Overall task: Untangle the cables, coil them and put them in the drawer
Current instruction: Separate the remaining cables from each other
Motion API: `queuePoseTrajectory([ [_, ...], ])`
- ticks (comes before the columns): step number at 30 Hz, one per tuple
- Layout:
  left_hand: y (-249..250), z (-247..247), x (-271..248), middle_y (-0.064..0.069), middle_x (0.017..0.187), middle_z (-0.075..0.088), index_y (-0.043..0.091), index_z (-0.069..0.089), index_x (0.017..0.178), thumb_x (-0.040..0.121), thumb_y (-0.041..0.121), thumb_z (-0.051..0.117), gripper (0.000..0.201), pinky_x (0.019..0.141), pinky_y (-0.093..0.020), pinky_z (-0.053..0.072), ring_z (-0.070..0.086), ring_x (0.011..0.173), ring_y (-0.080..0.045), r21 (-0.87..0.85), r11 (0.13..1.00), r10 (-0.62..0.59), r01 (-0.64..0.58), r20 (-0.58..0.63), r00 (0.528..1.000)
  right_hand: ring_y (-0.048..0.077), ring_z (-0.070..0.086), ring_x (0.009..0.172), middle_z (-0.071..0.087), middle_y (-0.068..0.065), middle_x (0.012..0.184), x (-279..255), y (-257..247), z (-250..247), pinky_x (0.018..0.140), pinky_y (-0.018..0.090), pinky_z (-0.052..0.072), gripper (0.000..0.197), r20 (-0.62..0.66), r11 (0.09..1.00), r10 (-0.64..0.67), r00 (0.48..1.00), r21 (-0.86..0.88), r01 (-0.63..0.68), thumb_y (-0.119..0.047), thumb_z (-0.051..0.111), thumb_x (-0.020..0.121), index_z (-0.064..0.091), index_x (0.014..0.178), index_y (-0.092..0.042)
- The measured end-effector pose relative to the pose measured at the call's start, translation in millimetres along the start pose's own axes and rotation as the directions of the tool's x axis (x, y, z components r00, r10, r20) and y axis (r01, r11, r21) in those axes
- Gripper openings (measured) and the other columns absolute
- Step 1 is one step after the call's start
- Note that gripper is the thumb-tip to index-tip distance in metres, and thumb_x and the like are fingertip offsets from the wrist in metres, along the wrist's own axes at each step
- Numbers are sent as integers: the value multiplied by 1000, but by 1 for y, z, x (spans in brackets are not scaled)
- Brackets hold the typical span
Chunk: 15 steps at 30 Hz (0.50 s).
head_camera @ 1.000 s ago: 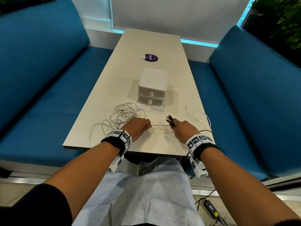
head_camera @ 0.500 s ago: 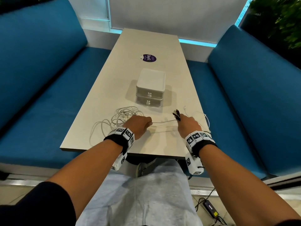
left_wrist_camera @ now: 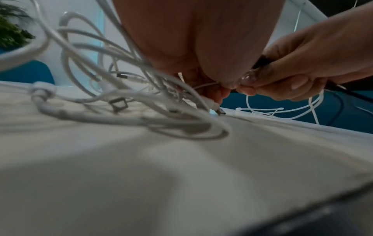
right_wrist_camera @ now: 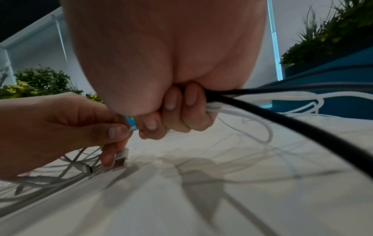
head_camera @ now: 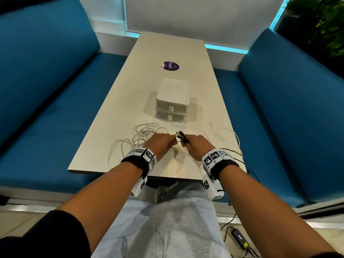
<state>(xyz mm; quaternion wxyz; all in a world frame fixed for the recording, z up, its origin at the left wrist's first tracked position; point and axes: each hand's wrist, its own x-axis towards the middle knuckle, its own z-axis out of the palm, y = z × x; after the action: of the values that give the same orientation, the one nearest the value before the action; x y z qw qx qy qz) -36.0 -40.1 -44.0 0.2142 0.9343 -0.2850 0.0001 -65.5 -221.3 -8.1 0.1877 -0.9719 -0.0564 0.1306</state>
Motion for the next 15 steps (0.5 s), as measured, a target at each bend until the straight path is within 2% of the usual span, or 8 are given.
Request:
queuePoseTrajectory([
  [4, -8, 1, 6, -5, 90, 71, 14, 67, 96, 103, 25, 45, 26, 74, -36, 45, 64, 83, -29, 71, 997, 37, -38, 21, 999, 29, 61, 87, 67, 6, 94, -3, 12, -11, 80, 40, 51, 15, -4, 998, 69, 998, 2, -69, -21, 45, 95, 55, 86, -28],
  [8, -9, 1, 7, -1, 91, 68, 19, 62, 91, 104, 26, 41, 26, 74, -32, 29, 61, 86, -28, 136, 989, 59, -62, 21, 998, 26, 59, 84, 63, 3, 92, -7, 29, -21, 71, 32, 42, 20, 1, 989, 149, 989, 12, -149, -20, 43, 97, 57, 85, -25],
  [10, -8, 1, 6, 4, 86, 60, 25, 55, 87, 103, 21, 42, 21, 78, -33, 28, 59, 88, -25, 178, 982, 65, -71, 41, 997, 25, 58, 81, 62, 3, 91, -8, 35, -23, 69, 31, 40, 20, 2, 982, 189, 982, 23, -189, -21, 42, 98, 57, 86, -25],
  [15, -8, -3, 4, 5, 94, 66, 26, 60, 94, 97, 14, 49, 17, 90, -33, 29, 60, 95, -21, 331, 943, 37, -49, 43, 998, 28, 61, 86, 65, 7, 97, -6, 43, -26, 74, 34, 48, 20, -26, 966, 256, 966, 21, -256, -23, 43, 98, 61, 91, -19],
])
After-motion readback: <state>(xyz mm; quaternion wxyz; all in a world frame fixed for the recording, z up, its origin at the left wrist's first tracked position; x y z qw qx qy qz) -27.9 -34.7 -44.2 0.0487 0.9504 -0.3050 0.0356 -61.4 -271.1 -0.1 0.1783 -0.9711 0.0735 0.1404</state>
